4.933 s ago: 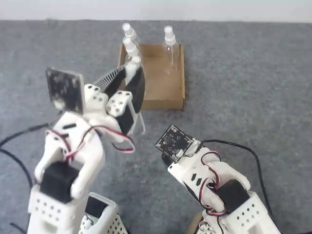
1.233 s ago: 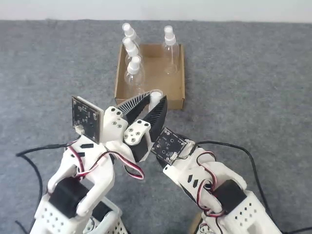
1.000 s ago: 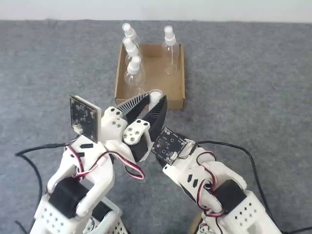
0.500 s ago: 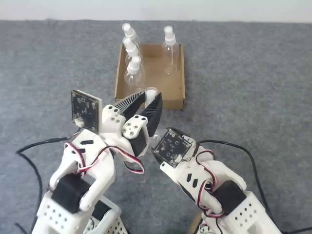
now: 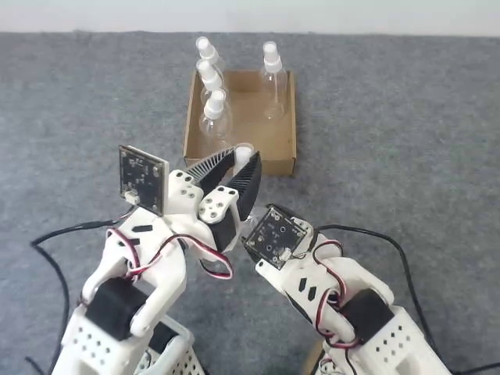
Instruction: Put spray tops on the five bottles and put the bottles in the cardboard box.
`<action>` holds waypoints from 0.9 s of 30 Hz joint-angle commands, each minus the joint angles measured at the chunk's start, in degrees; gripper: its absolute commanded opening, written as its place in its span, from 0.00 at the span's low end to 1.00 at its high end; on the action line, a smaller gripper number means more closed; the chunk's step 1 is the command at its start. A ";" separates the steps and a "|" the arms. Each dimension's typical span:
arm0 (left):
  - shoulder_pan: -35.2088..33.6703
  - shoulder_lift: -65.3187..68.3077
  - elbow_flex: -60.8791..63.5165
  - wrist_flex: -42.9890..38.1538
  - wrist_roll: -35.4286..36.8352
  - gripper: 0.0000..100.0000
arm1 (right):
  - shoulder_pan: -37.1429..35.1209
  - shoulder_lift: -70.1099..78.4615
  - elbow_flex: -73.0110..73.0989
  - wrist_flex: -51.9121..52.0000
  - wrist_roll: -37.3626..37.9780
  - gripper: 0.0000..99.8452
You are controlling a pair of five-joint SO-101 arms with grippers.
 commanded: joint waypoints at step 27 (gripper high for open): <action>11.25 -0.79 6.29 0.97 -4.84 0.01 | 5.23 0.31 -12.04 10.77 0.70 0.05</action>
